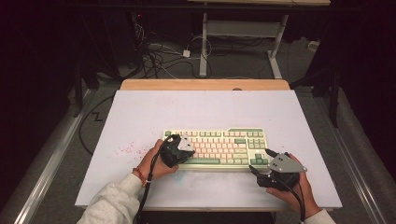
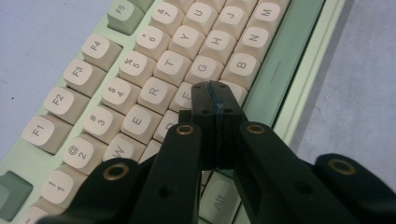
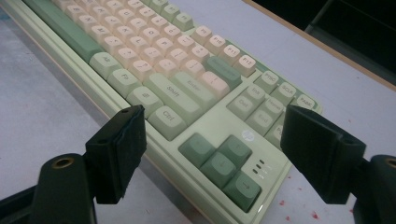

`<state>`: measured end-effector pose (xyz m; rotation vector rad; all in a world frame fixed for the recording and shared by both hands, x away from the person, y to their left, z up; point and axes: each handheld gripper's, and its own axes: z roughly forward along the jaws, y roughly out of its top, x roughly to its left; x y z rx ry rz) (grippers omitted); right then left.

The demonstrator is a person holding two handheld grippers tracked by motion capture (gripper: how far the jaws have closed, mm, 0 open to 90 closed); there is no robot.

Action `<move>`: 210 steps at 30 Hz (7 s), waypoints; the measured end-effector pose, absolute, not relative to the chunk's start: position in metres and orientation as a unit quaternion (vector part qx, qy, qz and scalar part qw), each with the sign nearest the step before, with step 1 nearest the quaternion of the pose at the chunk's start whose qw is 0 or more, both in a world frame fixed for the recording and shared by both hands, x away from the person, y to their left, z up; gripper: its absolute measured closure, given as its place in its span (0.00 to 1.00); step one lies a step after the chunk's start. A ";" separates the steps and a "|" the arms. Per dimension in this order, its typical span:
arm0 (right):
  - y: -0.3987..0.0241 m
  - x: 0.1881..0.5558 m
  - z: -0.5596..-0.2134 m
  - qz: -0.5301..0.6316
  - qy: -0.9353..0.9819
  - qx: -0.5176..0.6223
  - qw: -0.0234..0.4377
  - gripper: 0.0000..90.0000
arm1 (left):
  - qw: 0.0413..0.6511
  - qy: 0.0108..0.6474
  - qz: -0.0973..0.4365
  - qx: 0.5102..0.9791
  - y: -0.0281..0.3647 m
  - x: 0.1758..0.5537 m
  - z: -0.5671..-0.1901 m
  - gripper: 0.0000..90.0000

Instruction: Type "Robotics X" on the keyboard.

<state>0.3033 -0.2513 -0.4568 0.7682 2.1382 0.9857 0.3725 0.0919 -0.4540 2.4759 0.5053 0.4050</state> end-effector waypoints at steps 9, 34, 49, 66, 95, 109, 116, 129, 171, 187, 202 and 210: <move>-0.251 0.303 -0.456 0.376 0.817 0.291 0.325 0.25 | 0.296 0.186 0.174 0.921 0.095 0.368 -0.448 0.96; -0.251 0.303 -0.456 0.375 0.817 0.291 0.327 0.26 | 0.342 0.189 0.220 0.894 0.129 0.356 -0.437 0.66; -0.253 0.303 -0.456 0.381 0.815 0.293 0.323 0.25 | 0.364 0.226 0.261 0.865 0.151 0.342 -0.440 0.22; -0.251 0.303 -0.456 0.380 0.816 0.294 0.320 0.25 | 0.351 0.274 0.279 0.851 0.194 0.328 -0.461 0.22; -0.250 0.303 -0.458 0.377 0.820 0.290 0.318 0.25 | 0.345 0.299 0.202 0.867 0.223 0.318 -0.468 0.84; -0.247 0.303 -0.460 0.371 0.825 0.287 0.316 0.25 | 0.360 0.260 0.182 0.877 0.186 0.334 -0.455 0.97; -0.246 0.304 -0.461 0.369 0.826 0.288 0.314 0.25 | 0.355 0.253 0.181 0.882 0.170 0.344 -0.451 0.97; -0.244 0.305 -0.463 0.368 0.829 0.286 0.310 0.25 | 0.345 0.234 0.169 0.893 0.139 0.362 -0.448 0.97; -0.244 0.304 -0.464 0.362 0.834 0.281 0.309 0.26 | 0.338 0.224 0.198 0.892 0.126 0.376 -0.443 0.90; -0.246 0.304 -0.462 0.367 0.828 0.288 0.312 0.26 | 0.376 0.228 0.258 0.861 0.136 0.362 -0.428 0.38; -0.248 0.304 -0.460 0.371 0.823 0.292 0.315 0.26 | 0.390 0.225 0.284 0.847 0.143 0.348 -0.424 0.21; -0.249 0.304 -0.459 0.373 0.820 0.296 0.317 0.26 | 0.380 0.234 0.301 0.843 0.156 0.342 -0.427 0.21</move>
